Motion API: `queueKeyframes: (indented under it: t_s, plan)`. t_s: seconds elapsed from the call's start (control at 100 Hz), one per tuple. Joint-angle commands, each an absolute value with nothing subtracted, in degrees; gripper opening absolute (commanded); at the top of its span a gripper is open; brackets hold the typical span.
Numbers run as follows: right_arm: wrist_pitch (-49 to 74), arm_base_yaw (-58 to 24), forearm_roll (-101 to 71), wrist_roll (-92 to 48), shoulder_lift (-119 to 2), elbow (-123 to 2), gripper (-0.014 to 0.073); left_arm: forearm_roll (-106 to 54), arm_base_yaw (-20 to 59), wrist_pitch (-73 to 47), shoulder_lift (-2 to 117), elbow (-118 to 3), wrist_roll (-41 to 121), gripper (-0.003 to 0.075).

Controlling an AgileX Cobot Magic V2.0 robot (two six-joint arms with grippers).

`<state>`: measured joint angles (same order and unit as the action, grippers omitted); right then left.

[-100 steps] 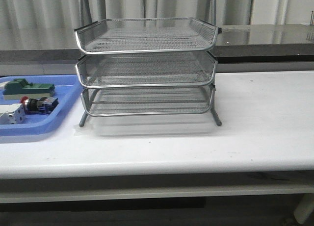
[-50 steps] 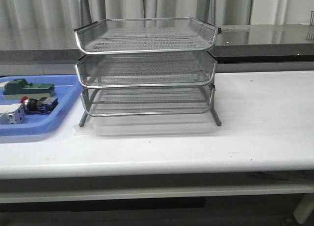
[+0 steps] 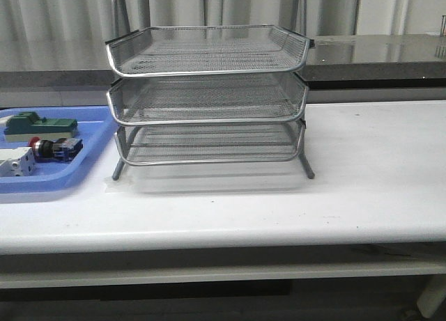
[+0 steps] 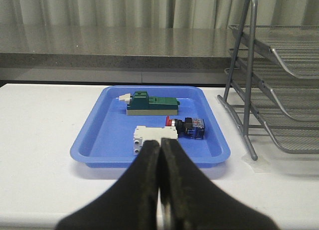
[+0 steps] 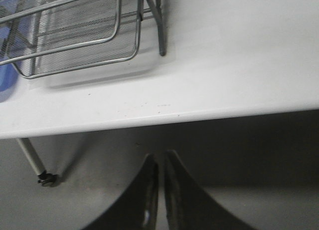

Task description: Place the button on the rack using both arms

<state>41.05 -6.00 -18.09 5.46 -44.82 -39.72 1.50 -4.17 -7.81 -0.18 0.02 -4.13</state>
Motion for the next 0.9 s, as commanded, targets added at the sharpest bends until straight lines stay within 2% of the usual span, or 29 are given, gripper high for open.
queueKeyframes:
  t_s: [0.0, 0.09, 0.14, 0.27, 0.44, 0.72, 0.89]
  plan:
    - [37.41, -5.93, -22.84, 5.12, -46.26, -41.76, 0.0258, 1.10, -3.68, -3.24, -2.16, 2.75, -4.03, -0.0020]
    - [36.81, -5.93, -25.02, 5.12, -47.61, -41.76, 0.0399, 1.10, -3.68, -3.24, -2.16, 2.75, -4.03, -0.0020]
    - [36.21, -5.93, -26.29, 5.12, -48.35, -41.76, 0.0432, 1.10, -3.68, -3.24, -2.16, 2.75, -4.03, -0.0020]
    - [33.30, -6.02, -31.87, 2.63, -51.18, -41.76, 0.0435, 1.10, -3.68, -3.24, -2.16, 2.75, -4.03, -0.0020]
    - [29.15, -6.02, -46.40, -8.97, -57.76, -41.76, 0.0435, 1.10, -3.68, -3.24, -2.16, 2.75, -4.03, -0.0020]
    - [27.85, -6.02, -82.01, -40.01, -71.09, -41.76, 0.0435, 1.10, -3.68, -3.24, -2.16, 2.75, -4.03, -0.0020]
    - [31.14, -6.02, -103.00, -59.33, -78.90, -41.76, 0.0435, 1.10, -3.68, -3.24, -2.16, 2.75, -4.03, -0.0020]
